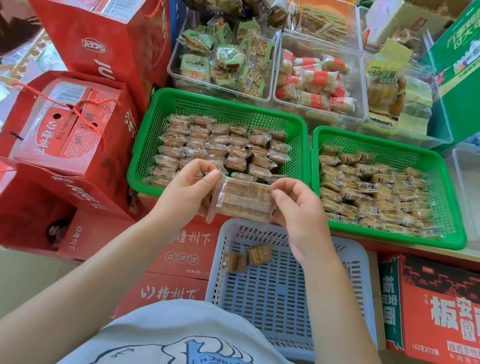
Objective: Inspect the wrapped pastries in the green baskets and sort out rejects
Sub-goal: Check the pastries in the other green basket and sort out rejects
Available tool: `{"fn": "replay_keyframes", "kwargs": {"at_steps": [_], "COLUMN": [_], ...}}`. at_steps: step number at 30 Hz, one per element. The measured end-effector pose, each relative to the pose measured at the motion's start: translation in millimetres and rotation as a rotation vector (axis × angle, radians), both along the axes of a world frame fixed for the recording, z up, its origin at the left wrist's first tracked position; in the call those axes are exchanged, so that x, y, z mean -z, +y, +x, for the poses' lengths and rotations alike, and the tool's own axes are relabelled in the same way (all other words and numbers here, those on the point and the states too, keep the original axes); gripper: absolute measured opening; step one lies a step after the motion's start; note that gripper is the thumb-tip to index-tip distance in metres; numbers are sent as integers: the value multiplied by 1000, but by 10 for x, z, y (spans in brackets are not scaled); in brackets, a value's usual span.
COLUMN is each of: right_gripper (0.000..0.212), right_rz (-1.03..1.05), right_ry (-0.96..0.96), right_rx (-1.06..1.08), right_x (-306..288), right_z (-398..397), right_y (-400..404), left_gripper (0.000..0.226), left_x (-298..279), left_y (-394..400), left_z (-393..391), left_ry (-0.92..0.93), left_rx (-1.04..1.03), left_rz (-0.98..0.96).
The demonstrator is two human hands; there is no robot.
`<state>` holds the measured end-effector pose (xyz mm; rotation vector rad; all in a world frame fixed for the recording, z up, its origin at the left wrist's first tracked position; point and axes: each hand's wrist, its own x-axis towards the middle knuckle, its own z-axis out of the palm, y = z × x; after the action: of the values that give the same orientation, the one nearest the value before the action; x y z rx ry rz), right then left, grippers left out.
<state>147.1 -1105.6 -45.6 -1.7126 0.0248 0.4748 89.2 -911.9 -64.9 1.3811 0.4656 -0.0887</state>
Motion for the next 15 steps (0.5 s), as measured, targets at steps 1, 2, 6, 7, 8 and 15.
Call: {"fn": "replay_keyframes", "kwargs": {"at_steps": [1, 2, 6, 7, 8, 15], "right_gripper": [18, 19, 19, 19, 18, 7], "right_rz": [41, 92, 308, 339, 365, 331], "right_ry": [27, 62, 190, 211, 232, 232], "right_rx": [52, 106, 245, 253, 257, 275], "right_x": [-14, -29, -78, -77, -77, 3], "right_z": [5, 12, 67, 76, 81, 78], "right_y": [23, 38, 20, 13, 12, 89], "left_gripper": [14, 18, 42, 44, 43, 9], "left_x": [-2, -14, 15, 31, 40, 36], "left_y": [-20, -35, 8, 21, 22, -17], "left_z": [5, 5, -17, -27, -34, 30], "left_ry": [18, 29, -41, -59, -74, -67], "left_rx": [7, 18, 94, 117, 125, -139], "left_rz": [-22, -50, -52, -5, 56, 168]}}
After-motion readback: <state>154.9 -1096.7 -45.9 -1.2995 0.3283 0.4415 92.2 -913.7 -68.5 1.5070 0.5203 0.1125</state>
